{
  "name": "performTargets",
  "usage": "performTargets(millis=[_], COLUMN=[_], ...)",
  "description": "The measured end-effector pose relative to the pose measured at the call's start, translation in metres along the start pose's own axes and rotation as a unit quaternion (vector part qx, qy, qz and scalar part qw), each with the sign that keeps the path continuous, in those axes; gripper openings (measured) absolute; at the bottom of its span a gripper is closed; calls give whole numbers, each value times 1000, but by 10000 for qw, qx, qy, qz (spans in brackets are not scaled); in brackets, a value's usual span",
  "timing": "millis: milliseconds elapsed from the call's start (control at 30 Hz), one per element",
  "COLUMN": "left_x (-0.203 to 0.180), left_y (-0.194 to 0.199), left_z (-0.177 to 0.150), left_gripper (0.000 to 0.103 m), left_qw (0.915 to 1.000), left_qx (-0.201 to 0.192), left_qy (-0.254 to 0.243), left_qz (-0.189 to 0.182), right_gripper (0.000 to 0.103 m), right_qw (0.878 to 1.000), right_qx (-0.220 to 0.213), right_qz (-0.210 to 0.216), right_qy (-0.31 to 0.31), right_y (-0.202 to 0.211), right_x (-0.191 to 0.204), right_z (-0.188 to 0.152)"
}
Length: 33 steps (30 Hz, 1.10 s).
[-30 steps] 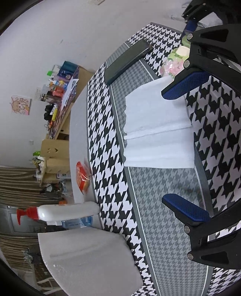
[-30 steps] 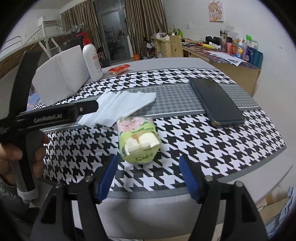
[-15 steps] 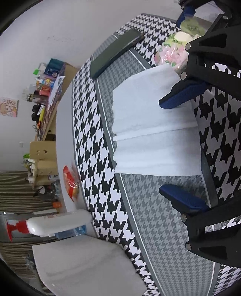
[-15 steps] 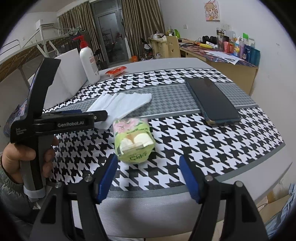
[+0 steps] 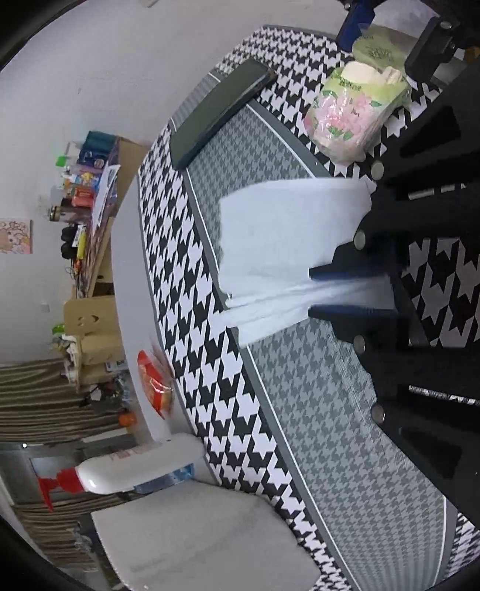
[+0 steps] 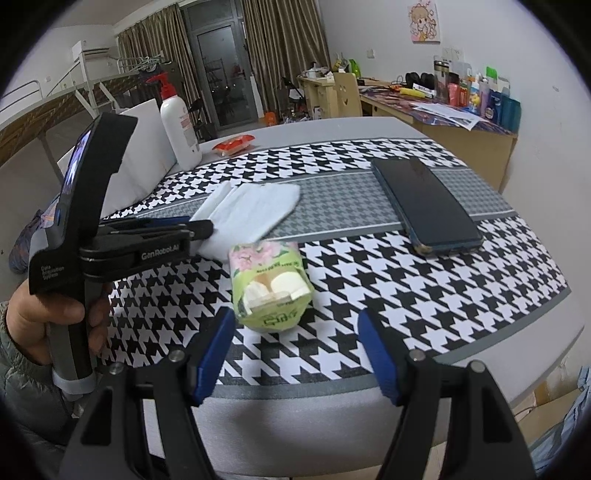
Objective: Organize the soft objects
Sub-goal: 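Lower the left gripper onto the white tissue stack and close it, then lift the white tissues and green packet and carry both over the foam box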
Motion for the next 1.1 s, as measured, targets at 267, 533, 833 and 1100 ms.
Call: performTargets(millis=[267, 533, 833, 1100], left_x=[-6, -2, -1, 5], left_y=[28, 54, 70, 81], left_z=[8, 0, -2, -4], left_gripper=[8, 8, 8, 8], left_qw=[9965, 9948, 9941, 9934], left_qx=[-441, -618, -779, -867], left_qy=[246, 341, 269, 313], left_qz=[-665, -736, -712, -687], right_gripper=[73, 73, 55, 37], right_qw=[9997, 9997, 9993, 9995], right_qx=[13, 25, 98, 25], right_qz=[67, 144, 111, 118], right_qy=[222, 210, 343, 308], right_y=[-11, -25, -31, -24], right_x=[9, 8, 10, 13], right_z=[7, 14, 11, 11])
Point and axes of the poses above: each gripper's, at about its wrist camera, not at the fingertips, and y roughly against the way its jaws point, x to its left, z to its top, the point moved 10 cm from there along -y, roughly the way its jaws point, and after that the axes turned 4 degrees about -z, right-handed, at the moved point
